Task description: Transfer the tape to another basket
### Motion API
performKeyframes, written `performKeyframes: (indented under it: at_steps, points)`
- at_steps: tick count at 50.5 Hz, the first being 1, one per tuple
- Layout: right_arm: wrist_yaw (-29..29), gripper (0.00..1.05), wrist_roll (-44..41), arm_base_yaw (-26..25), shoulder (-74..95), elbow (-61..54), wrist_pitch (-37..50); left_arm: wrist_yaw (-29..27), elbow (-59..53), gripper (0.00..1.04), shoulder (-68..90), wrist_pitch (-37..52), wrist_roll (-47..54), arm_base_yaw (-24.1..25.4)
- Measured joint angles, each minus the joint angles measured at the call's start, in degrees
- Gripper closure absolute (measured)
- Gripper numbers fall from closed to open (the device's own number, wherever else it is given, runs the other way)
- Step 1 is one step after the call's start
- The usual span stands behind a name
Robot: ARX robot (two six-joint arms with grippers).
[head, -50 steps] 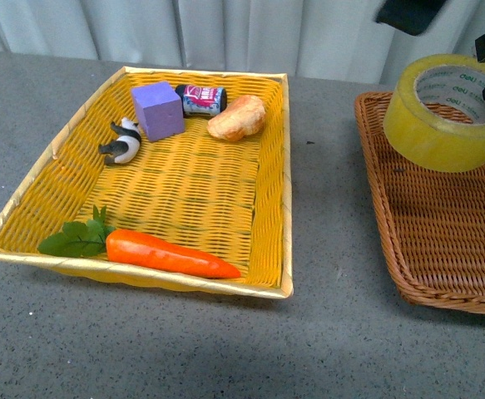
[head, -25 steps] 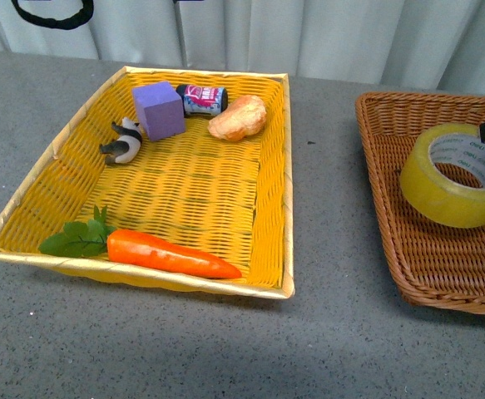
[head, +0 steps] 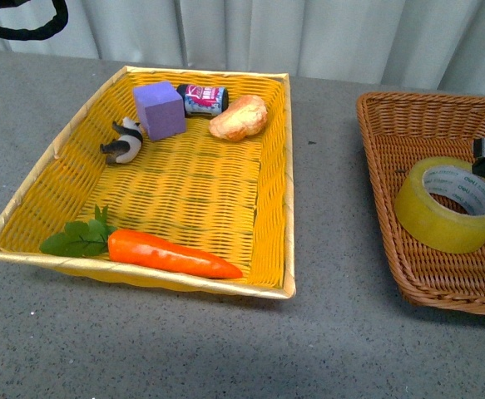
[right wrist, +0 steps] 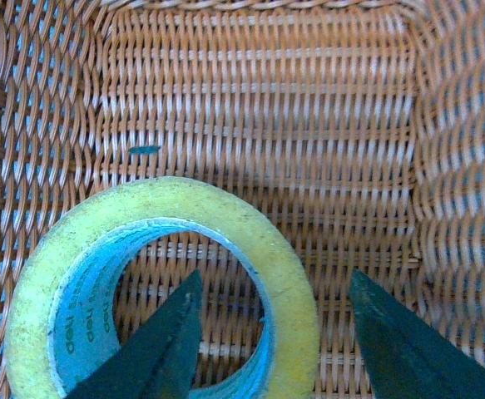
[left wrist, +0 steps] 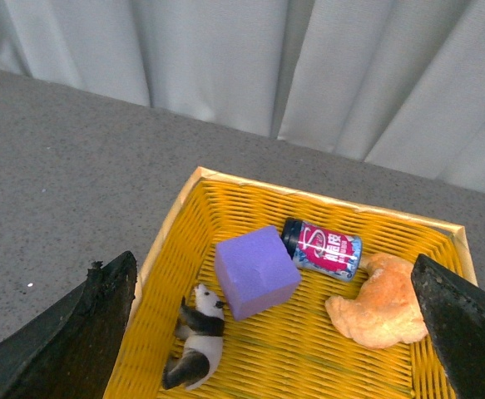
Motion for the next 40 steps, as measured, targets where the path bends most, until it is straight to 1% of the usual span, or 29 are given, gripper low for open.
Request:
performKeyframes:
  at_steps: [5, 6, 10, 11, 12, 13, 14, 16, 17, 18, 20, 21, 23, 24, 25, 27, 28, 29, 31, 32, 34, 37, 38, 40]
  points:
    - [0.8, 0.28, 0.9, -0.3, -3.7, -3.7, 5.3, -0.8, -2.4, 0.06, -1.6, 2.5, -1.3, -0.1]
    - [1.1, 0.23, 1.4, -0.6, -5.0, -4.4, 5.9, -1.5, -3.0, 0.06, -2.1, 3.2, -1.6, -0.1]
    - [1.8, 0.08, 1.8, -1.3, -8.8, -7.1, 9.3, -3.8, -4.3, 0.06, -3.3, 3.5, -1.8, -0.7]
    - [1.7, 0.07, 2.1, -1.5, -9.6, -7.8, 10.3, -4.3, -4.5, 0.06, -3.5, 3.7, -1.8, -0.9]
    - [1.3, 0.09, 2.3, -1.7, -10.3, -8.9, 12.9, -2.7, -5.8, 0.09, -3.5, 6.3, -0.7, -0.7]
    - [0.5, 0.12, 2.1, -1.9, -10.2, -10.4, 18.0, -0.4, -7.0, 0.11, -3.7, 9.3, 0.2, -0.4]
    - [-0.2, 0.17, 1.9, -1.9, -9.7, -13.0, 27.5, 4.8, -10.1, 0.18, -4.1, 16.3, 2.8, 0.2]
    - [-0.3, 0.24, 1.6, -1.7, -9.2, -17.0, 39.2, 9.3, -14.4, 0.25, -5.2, 23.3, 6.0, 0.8]
    - [-0.2, 0.28, 1.5, -1.7, -9.1, -19.0, 44.2, 10.6, -16.5, 0.28, -6.0, 26.1, 7.0, 1.1]
    - [-0.1, 0.3, 1.4, -1.6, -9.1, -20.0, 46.4, 11.5, -18.3, 0.32, -6.8, 28.5, 7.6, 1.4]
    - [-0.1, 0.37, 1.2, -1.3, -9.3, -23.4, 54.1, 12.6, -20.6, 0.37, -8.0, 31.1, 8.6, 2.0]
    - [-0.1, 0.38, 1.2, -1.2, -9.6, -24.1, 55.6, 12.9, -22.1, 0.41, -9.0, 32.3, 9.2, 2.4]
    - [0.3, 0.46, 1.1, -0.9, -11.0, -26.7, 60.3, 13.5, -24.3, 0.46, -10.5, 33.5, 9.8, 3.0]
    - [0.4, 0.49, 1.1, -0.7, -12.1, -27.8, 61.8, 13.8, -25.7, 0.5, -11.6, 34.1, 10.2, 3.4]
    - [0.5, 0.51, 1.0, -0.7, -12.7, -28.3, 62.2, 13.9, -26.0, 0.51, -11.9, 34.2, 10.3, 3.5]
    - [0.9, 0.58, 1.0, -0.4, -15.2, -30.1, 63.0, 14.6, -29.0, 0.59, -14.3, 35.1, 10.8, 4.3]
    - [1.0, 0.6, 1.0, -0.4, -15.8, -30.6, 63.0, 15.0, -30.2, 0.63, -15.3, 35.4, 10.9, 4.6]
    - [1.2, 0.63, 1.0, -0.3, -17.0, -31.5, 63.1, 15.0, -30.6, 0.63, -15.6, 35.5, 11.0, 4.7]
    - [1.5, 0.71, 1.0, -0.1, -19.1, -33.2, 63.1, 15.5, -32.9, 0.71, -17.4, 36.0, 11.1, 5.3]
    - [1.5, 0.72, 1.0, 0.0, -19.6, -33.7, 63.1, 16.1, -34.4, 0.75, -18.5, 36.2, 11.3, 5.7]
    - [1.6, 0.79, 1.0, 0.4, -21.4, -35.4, 62.8, 16.4, -36.0, 0.8, -19.7, 36.4, 11.3, 6.2]
    - [1.7, 0.9, 0.9, 1.0, -24.3, -37.1, 60.4, 16.8, -38.6, 0.9, -21.6, 36.6, 11.4, 7.0]
    - [1.7, 0.92, 1.0, 1.1, -25.0, -37.4, 59.6, 17.0, -39.7, 0.95, -22.5, 36.6, 11.5, 7.4]
    - [1.9, 0.99, 0.9, 1.3, -27.8, -38.5, 57.7, 17.2, -41.0, 1.0, -23.6, 36.7, 11.5, 7.8]
